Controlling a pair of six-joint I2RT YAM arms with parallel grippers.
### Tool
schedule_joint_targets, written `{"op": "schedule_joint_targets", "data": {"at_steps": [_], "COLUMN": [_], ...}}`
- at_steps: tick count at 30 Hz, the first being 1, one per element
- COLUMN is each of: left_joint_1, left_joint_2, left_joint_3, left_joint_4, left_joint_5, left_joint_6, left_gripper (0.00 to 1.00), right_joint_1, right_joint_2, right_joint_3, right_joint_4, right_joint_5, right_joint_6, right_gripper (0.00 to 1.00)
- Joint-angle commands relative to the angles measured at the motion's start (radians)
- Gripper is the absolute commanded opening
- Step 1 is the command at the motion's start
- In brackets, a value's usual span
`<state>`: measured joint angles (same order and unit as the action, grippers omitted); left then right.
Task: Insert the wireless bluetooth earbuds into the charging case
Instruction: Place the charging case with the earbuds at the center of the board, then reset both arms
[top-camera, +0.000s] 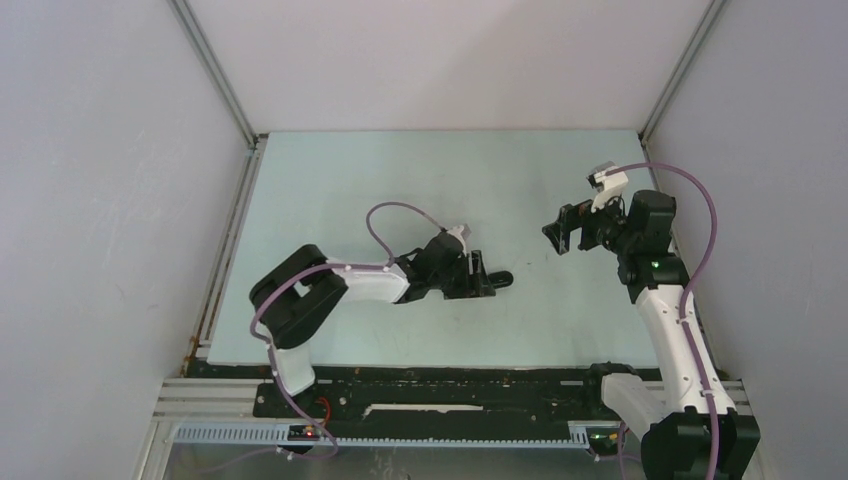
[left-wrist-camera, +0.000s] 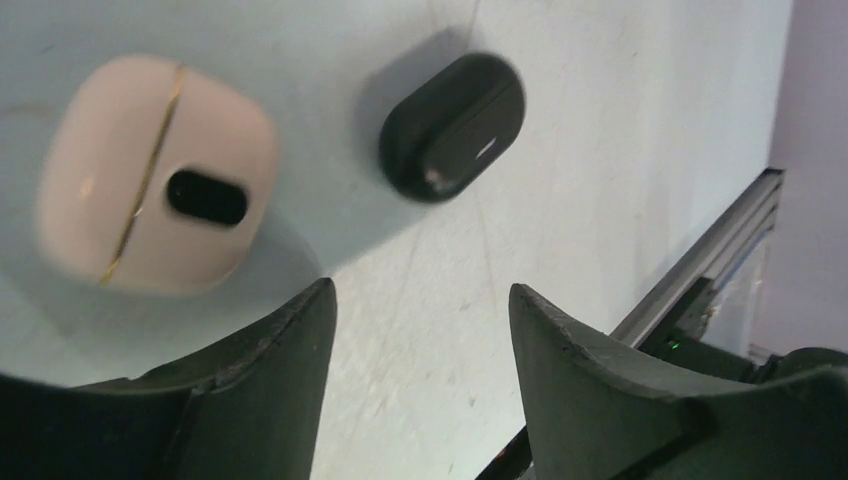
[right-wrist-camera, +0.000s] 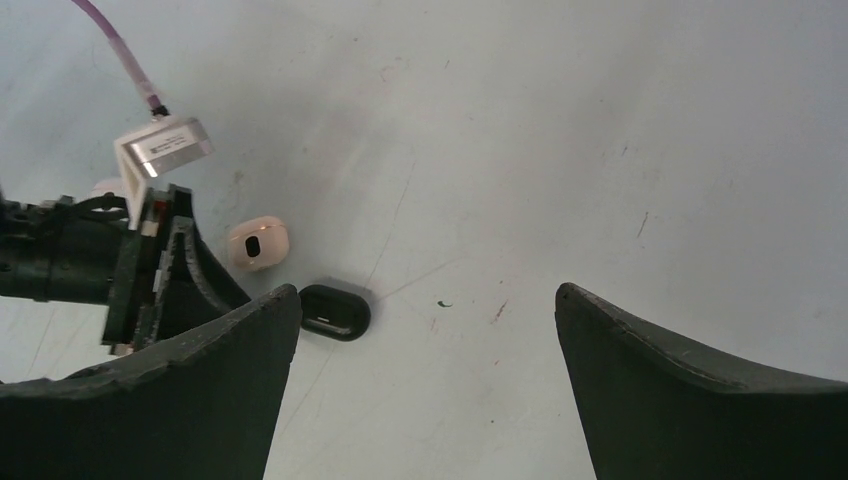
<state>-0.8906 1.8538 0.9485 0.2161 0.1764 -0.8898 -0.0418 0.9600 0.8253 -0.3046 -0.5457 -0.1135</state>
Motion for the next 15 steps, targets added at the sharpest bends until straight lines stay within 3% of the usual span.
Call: {"op": "schedule_joint_targets", "data": {"at_steps": [1, 6, 8, 9, 15], "left_joint_1": [0.012, 0.07, 0.128, 0.159, 0.219], "left_joint_2": [-0.186, -0.41, -0.503, -0.554, -0.891], "left_joint_3": [-0.032, -0.038, -0.066, -0.087, -0.192], "left_joint_4": [-0.249, -0.442, -0.465, -0.465, -0.392], "left_joint_5": [-0.094, -0.281, -0.335, -0.35, -0.649], "left_joint_6": [0.181, 0.359, 0.4, 0.417, 0.493], "left_gripper": [0.7, 0.75, 0.97, 0.99, 1.0], "right_joint_1": [-0.007, -0.007, -0.007, -0.007, -0.004], "right_joint_2": [0.006, 0.011, 0.016, 0.02, 0.056], "right_joint_3": [0.001, 0.001, 0.001, 0.001, 0.0], "right_joint_4": [0.014, 0.03, 0.038, 0.042, 0.073], "right_joint_5": [-0.024, -0.03, -0.039, -0.045, -0.027], "right_joint_6": [-0.011, 0.019, 0.04, 0.055, 0.129], "right_gripper": [1.0, 1.0, 1.0, 1.0, 1.0]}}
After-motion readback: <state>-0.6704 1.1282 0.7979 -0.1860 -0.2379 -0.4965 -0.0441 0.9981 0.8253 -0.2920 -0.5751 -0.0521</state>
